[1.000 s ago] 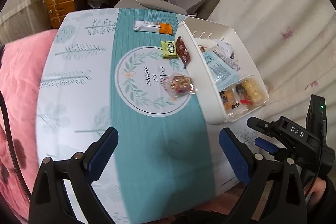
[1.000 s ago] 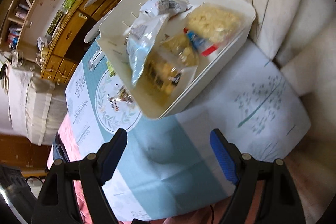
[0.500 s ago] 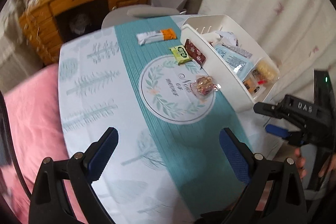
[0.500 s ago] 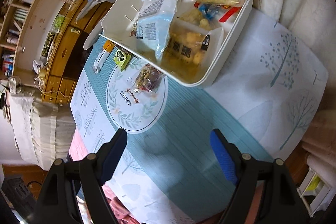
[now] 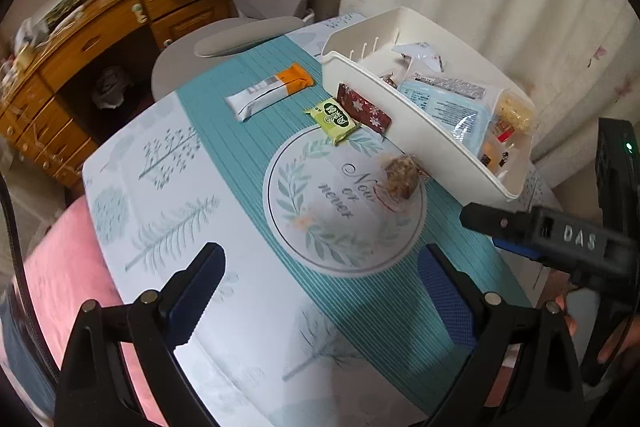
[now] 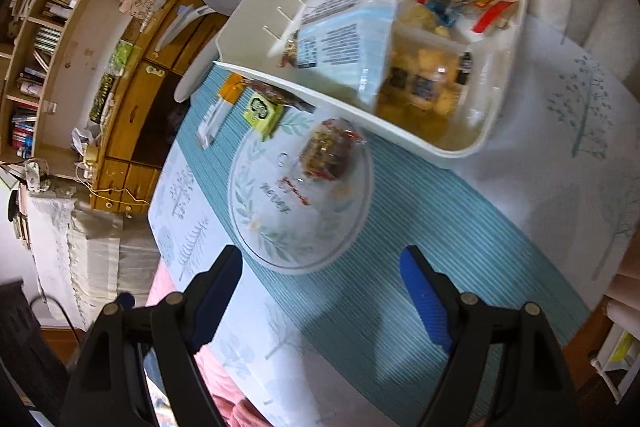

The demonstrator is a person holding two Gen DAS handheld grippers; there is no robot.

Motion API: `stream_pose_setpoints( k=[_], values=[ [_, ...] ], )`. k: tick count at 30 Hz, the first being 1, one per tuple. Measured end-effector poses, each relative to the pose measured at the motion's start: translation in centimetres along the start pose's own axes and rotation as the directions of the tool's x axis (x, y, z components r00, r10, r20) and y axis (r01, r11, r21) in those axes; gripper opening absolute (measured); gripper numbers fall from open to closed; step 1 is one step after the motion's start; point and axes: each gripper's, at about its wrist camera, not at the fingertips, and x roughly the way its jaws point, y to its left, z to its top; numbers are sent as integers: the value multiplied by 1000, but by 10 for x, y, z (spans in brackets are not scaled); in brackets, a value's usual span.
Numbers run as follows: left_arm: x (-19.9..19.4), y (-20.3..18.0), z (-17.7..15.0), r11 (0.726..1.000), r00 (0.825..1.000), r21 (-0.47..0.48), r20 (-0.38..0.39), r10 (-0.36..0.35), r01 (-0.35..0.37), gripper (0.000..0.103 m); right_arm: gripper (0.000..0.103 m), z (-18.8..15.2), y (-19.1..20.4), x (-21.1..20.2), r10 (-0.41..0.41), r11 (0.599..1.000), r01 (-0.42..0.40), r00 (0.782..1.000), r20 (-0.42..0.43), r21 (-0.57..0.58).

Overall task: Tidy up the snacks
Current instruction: 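Reach the right tool to the clear nut pack while the left tool reaches the yellow-green packet, then grasp the clear nut pack with the right tool while the left tool grasps the yellow-green packet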

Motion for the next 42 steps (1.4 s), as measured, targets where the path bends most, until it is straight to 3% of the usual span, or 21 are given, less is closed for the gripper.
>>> stream_pose_setpoints(
  k=[7,11,18,23,29,34,42],
  values=[
    [47,4,42,991,996,132,-87,-12,24,97,82,3,12,26,16,1000,-16,997,73,-10],
    [78,-1,66,969,992,245,-129,2,30,97,81,6,16,41,-11,1000,12,994,111,-11],
    [122,3,105,933,987,354,-162,-5,63,97,81,13,19,71,-60,998,62,988,144,-8],
    [156,3,123,911,979,396,-200,-36,114,97,81,16,24,86,-88,994,97,979,185,-40],
    [191,-3,135,883,974,442,-217,-64,156,97,81,18,36,91,-118,982,154,953,278,-110],
    [214,-8,142,870,969,458,-232,-83,184,97,80,20,34,103,-164,975,199,945,282,-101],
    [236,-14,147,855,975,483,-195,-104,188,96,75,26,30,117,-212,966,245,935,284,-84]
  ],
)
